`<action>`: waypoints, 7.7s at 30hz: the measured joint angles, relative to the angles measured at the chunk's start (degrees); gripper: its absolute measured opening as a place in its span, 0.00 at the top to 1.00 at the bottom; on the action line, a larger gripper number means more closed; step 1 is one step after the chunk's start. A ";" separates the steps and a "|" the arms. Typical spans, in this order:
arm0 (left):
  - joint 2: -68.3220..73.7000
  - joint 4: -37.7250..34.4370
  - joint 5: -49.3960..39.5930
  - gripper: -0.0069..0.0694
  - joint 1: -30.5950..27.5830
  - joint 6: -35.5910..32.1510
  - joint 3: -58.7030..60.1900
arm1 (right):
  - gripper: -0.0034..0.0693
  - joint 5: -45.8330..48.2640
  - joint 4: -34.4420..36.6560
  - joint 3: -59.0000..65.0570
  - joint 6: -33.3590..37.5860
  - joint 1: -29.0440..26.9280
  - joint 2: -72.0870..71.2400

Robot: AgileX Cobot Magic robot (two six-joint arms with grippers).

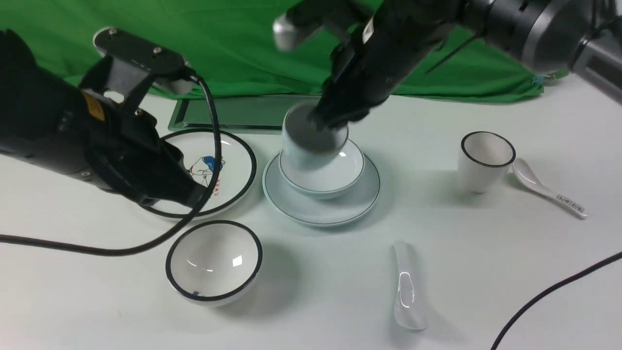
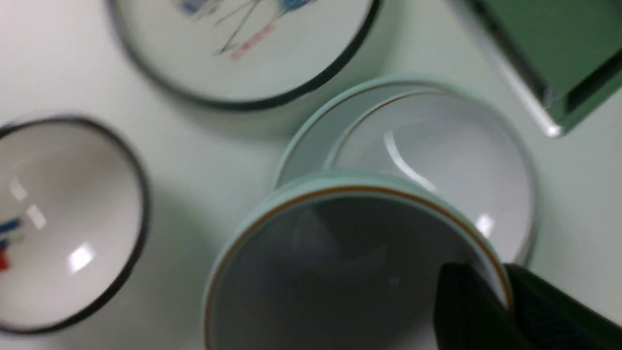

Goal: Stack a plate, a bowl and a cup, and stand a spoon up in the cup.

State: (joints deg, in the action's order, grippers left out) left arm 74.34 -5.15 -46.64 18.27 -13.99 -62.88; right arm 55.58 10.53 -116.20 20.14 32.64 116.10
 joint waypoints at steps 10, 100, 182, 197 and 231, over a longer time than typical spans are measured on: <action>0.00 0.00 0.09 0.83 0.00 0.00 0.00 | 0.85 -5.81 -0.56 -1.13 -4.21 -4.21 9.81; -19.80 -3.60 -3.95 0.76 0.00 2.16 4.27 | 0.73 -59.06 -0.20 45.14 -19.04 -1.53 -19.29; -40.47 -1.90 -3.51 0.69 0.00 2.16 19.96 | 0.93 -58.24 -0.36 74.75 -5.36 0.38 -77.41; -40.47 -1.90 -3.49 0.69 0.00 2.16 19.96 | 0.94 -56.62 -0.36 90.51 -5.39 -1.08 -90.30; -40.47 -1.89 -3.49 0.66 0.00 2.16 19.96 | 0.94 -43.19 -10.53 116.72 -21.86 -36.74 -116.10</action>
State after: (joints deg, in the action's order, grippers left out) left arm 33.87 -7.04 -50.13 18.27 -11.83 -42.92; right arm 12.39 0.00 0.51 -1.72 -4.11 0.00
